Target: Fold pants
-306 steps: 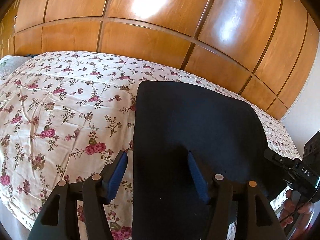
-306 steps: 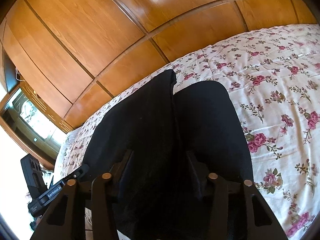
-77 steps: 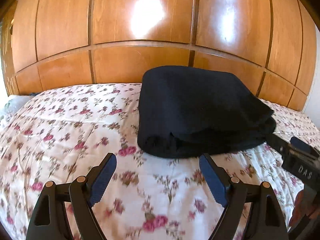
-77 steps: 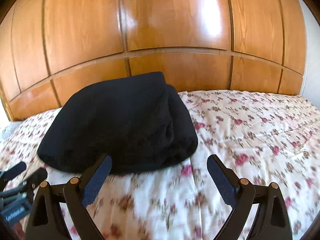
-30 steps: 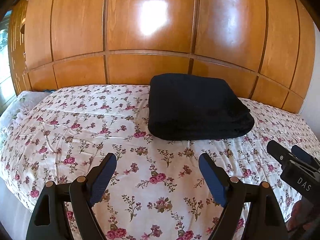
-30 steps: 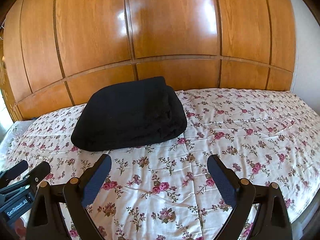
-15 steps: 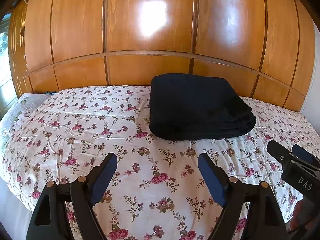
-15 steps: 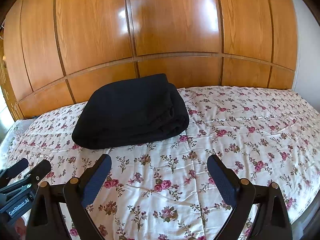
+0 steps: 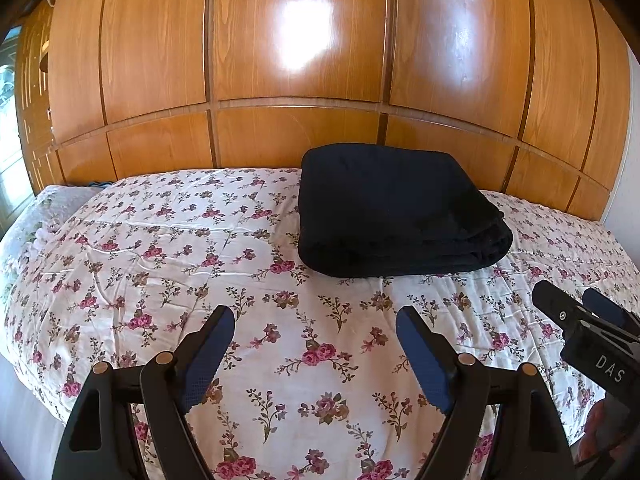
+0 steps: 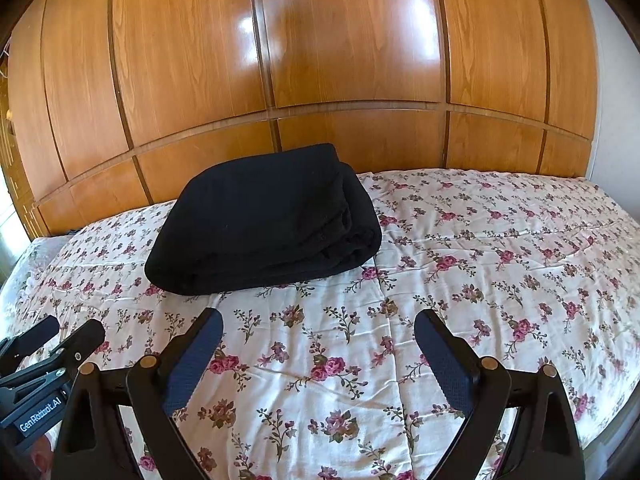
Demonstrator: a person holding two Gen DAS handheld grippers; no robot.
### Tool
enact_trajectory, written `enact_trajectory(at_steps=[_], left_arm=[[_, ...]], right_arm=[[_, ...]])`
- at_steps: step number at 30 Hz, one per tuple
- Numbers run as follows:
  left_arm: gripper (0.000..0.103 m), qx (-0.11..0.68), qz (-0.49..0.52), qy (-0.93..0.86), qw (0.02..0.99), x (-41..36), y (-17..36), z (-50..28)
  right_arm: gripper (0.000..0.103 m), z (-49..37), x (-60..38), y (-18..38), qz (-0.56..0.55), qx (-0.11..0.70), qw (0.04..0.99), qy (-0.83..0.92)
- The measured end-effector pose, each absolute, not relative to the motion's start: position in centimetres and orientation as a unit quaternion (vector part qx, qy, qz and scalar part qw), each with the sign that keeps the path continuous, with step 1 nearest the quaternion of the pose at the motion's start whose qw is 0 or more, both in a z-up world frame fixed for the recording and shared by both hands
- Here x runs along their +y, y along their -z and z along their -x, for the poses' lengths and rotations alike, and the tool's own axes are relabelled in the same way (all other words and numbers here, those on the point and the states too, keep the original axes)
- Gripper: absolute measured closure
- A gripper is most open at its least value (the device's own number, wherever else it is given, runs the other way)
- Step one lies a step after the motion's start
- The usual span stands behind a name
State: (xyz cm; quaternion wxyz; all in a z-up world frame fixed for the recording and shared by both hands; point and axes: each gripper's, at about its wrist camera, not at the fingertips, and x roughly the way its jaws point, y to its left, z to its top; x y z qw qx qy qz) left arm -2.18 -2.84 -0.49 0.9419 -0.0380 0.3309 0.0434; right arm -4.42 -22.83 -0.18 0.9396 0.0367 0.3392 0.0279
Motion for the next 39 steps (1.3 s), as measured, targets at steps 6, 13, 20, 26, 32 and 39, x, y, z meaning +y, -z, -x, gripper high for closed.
enact_trajectory(at_steps=[6,13,20,26,32,39], left_arm=[[0.018,0.332,0.039,-0.043,0.941,-2.8,0.6,2.2],[0.018,0.337,0.038,-0.043,0.94,-2.8,0.8,2.1],[0.018,0.343,0.04,-0.043,0.938,-2.7,1.0,1.8],[0.018,0.345,0.04,-0.041,0.937,-2.7,1.2,1.8],[0.018,0.35,0.039,-0.041,0.935,-2.7,1.4,1.7],[0.018,0.359,0.039,-0.039,0.932,-2.6,1.9,1.5]], right_arm=[[0.006,4.4,-22.8,0.3,-0.038,0.344,0.938,-0.027],[0.006,4.3,-22.6,0.6,-0.036,0.35,0.936,-0.029],[0.006,4.2,-22.7,0.7,-0.038,0.353,0.934,-0.029],[0.006,4.1,-22.6,0.9,-0.039,0.356,0.933,-0.029],[0.006,4.0,-22.6,1.1,-0.04,0.36,0.932,-0.029],[0.006,3.9,-22.8,1.4,-0.042,0.364,0.93,-0.027]])
